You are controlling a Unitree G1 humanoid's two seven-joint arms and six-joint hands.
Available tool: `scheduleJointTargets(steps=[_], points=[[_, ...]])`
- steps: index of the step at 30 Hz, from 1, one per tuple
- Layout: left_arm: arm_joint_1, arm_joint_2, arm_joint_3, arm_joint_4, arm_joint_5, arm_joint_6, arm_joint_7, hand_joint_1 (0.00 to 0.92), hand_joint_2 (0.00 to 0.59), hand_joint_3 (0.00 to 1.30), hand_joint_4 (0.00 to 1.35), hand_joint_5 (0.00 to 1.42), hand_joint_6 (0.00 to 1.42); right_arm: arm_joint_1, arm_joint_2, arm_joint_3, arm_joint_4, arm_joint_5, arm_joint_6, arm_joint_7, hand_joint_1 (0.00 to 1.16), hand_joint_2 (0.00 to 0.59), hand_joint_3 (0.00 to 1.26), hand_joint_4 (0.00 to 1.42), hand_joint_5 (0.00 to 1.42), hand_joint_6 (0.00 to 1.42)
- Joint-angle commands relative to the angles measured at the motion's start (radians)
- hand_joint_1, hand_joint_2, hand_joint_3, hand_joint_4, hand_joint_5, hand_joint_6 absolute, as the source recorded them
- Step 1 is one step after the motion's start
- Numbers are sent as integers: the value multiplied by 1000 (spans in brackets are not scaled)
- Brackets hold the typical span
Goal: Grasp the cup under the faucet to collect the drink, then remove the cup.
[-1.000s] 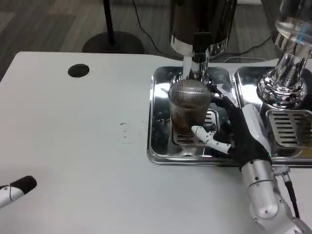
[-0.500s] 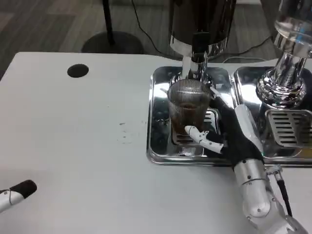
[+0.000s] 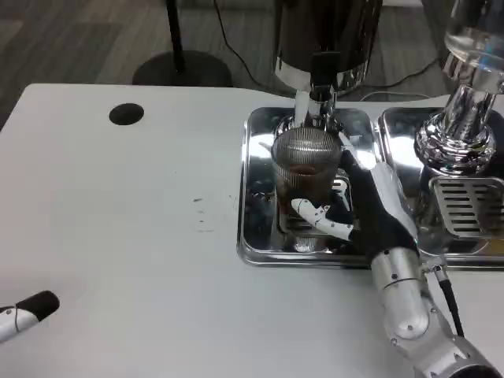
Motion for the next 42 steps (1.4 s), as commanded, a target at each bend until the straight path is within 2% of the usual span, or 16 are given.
scheduleJointTargets(steps=[1, 4, 16, 30, 42], points=[[7, 8, 2, -9, -2, 3, -2, 0, 63, 66, 0, 0, 0, -29, 4, -6, 21, 2, 15, -7, 736, 213, 24, 74, 122, 82], [5, 9, 1, -6, 0, 4, -1, 0, 63, 66, 0, 0, 0, -35, 6, -7, 27, 3, 17, -7, 736, 215, 33, 114, 137, 82], [-6, 13, -5, 0, 0, 10, -4, 0, 63, 66, 0, 0, 0, -25, 11, -8, 37, 5, 8, -27, 759, 210, 200, 274, 234, 97], [-9, 12, -11, 3, 1, 13, -5, 0, 62, 66, 0, 0, 0, -11, 8, -23, 29, 15, 8, -26, 790, 207, 300, 322, 261, 100], [-14, 16, -14, -2, 1, 15, -9, 0, 71, 67, 0, 0, 0, 7, 6, -35, 4, 19, 9, -23, 779, 203, 338, 351, 276, 100]])
